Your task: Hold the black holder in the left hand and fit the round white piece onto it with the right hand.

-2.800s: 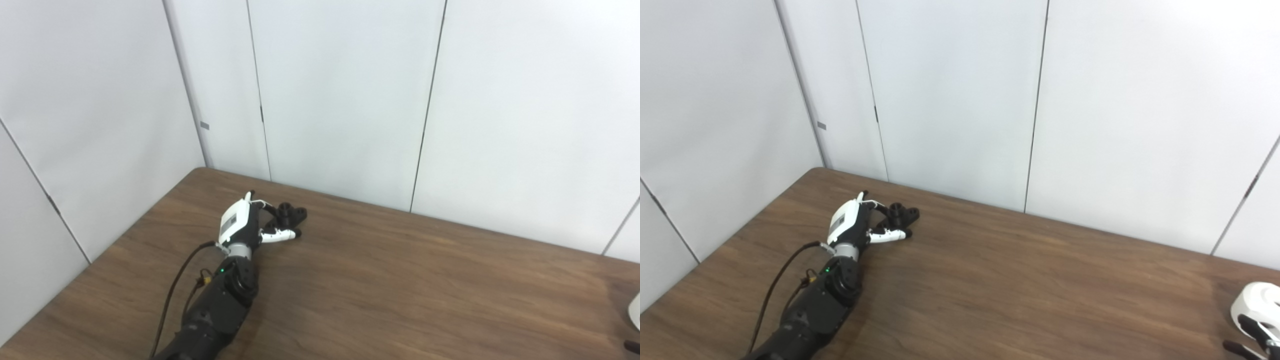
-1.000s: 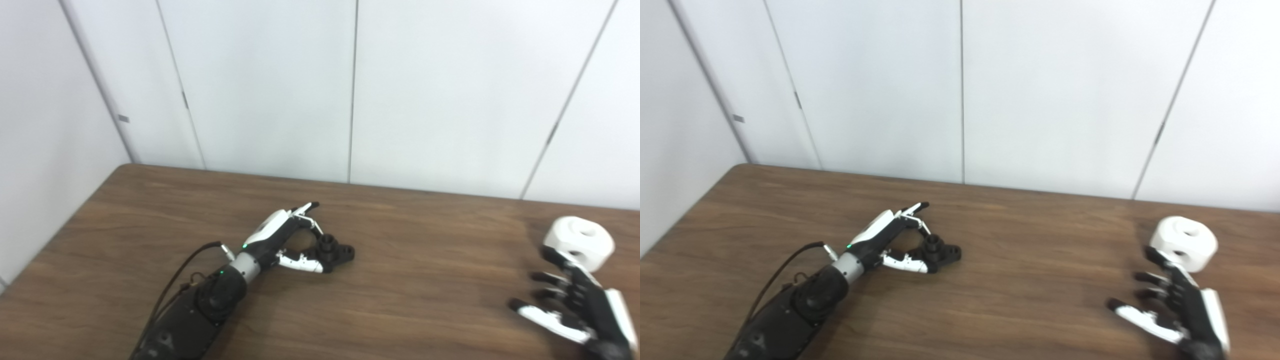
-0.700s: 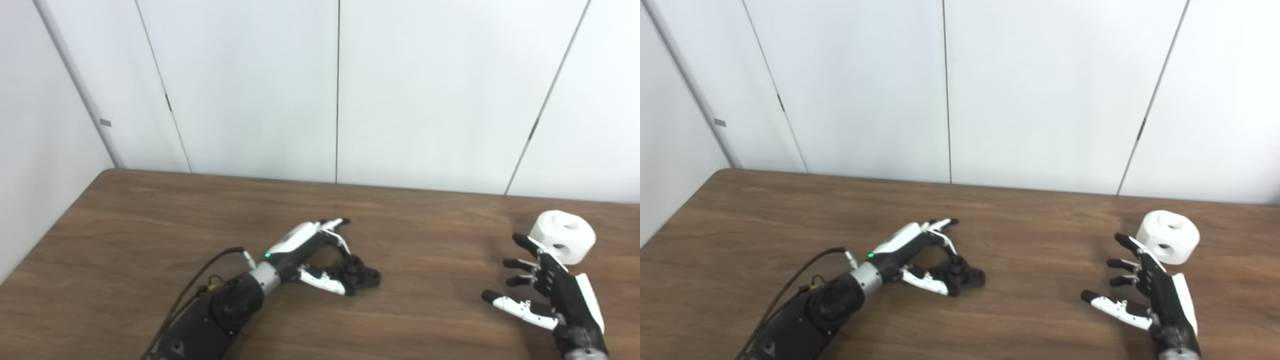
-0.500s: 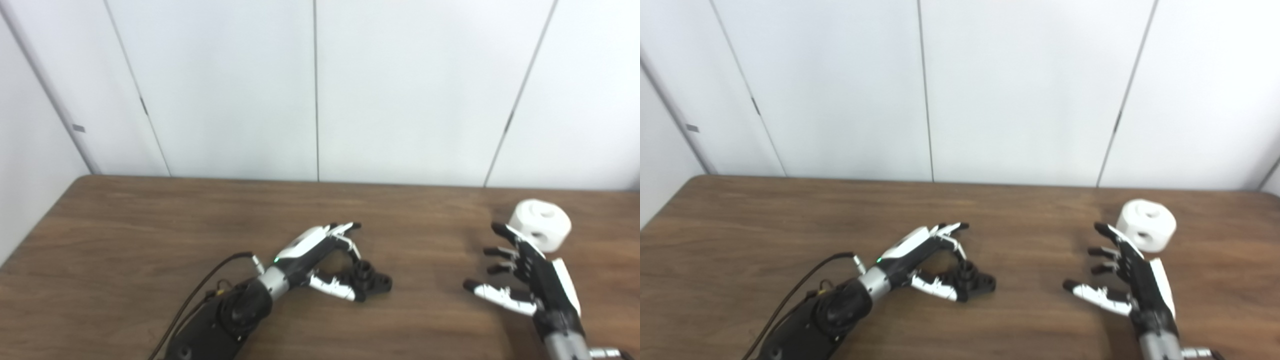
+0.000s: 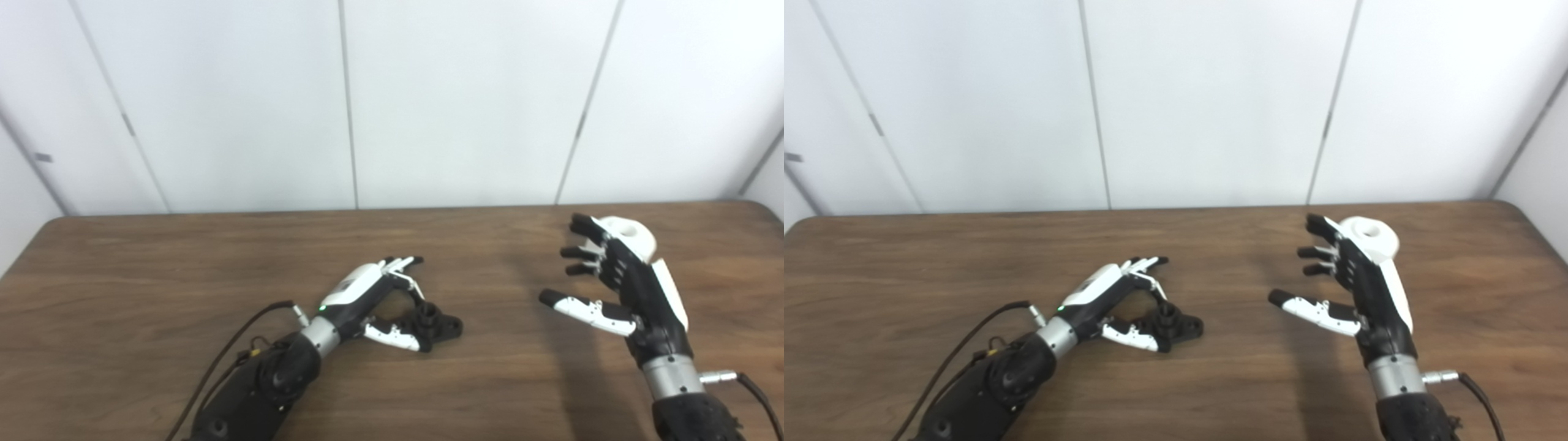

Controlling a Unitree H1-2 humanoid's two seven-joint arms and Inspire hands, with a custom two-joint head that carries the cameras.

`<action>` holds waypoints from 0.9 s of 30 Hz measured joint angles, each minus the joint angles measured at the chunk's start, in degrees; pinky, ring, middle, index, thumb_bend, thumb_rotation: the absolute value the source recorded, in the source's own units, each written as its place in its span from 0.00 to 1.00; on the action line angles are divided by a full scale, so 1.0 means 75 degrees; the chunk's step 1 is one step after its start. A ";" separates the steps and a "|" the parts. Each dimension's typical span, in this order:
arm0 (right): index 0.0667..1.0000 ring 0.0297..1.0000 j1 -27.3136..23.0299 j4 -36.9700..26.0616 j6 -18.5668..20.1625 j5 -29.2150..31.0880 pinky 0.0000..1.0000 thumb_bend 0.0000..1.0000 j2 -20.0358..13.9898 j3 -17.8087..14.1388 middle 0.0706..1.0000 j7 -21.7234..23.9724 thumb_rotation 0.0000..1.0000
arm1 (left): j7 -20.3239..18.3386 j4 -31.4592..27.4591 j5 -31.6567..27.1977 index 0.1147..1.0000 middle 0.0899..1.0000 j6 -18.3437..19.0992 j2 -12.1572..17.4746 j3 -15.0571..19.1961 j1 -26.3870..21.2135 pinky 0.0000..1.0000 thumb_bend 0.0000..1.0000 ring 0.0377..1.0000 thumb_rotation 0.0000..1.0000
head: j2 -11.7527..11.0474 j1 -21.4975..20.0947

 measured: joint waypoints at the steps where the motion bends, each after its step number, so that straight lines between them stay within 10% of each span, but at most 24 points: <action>1: 0.81 0.73 -0.0009 -0.0090 0.0043 -0.0069 0.56 0.65 -0.0122 -0.0003 0.85 0.0057 0.23 | 0.0003 0.0036 0.0001 0.41 0.97 -0.0028 0.0004 -0.0010 -0.0018 1.00 0.52 1.00 0.06 | -0.0047 -0.0339; 9: 0.78 0.83 -0.1085 -0.0324 0.0658 -0.3058 0.74 0.71 -0.2003 0.0261 0.86 0.0668 0.25 | 0.0051 0.0333 -0.0015 0.41 0.97 -0.0471 0.0166 -0.0027 -0.0139 1.00 0.52 1.00 0.06 | -0.0621 -0.2216; 14: 0.75 0.96 -0.2521 0.0020 0.1582 -0.5367 0.81 0.78 -0.3095 0.0925 0.95 0.2092 0.27 | 0.0049 0.0587 -0.0071 0.41 0.96 -0.0957 0.0243 -0.0015 -0.0169 1.00 0.52 1.00 0.06 | -0.0996 -0.2990; 27: 0.77 1.00 -0.4332 0.1539 0.2126 -0.7182 0.89 0.92 -0.3764 0.1974 0.97 0.5024 0.40 | -0.0081 0.0629 -0.0227 0.41 0.97 -0.1242 0.0392 0.0024 -0.0143 1.00 0.52 1.00 0.06 | -0.1219 -0.3331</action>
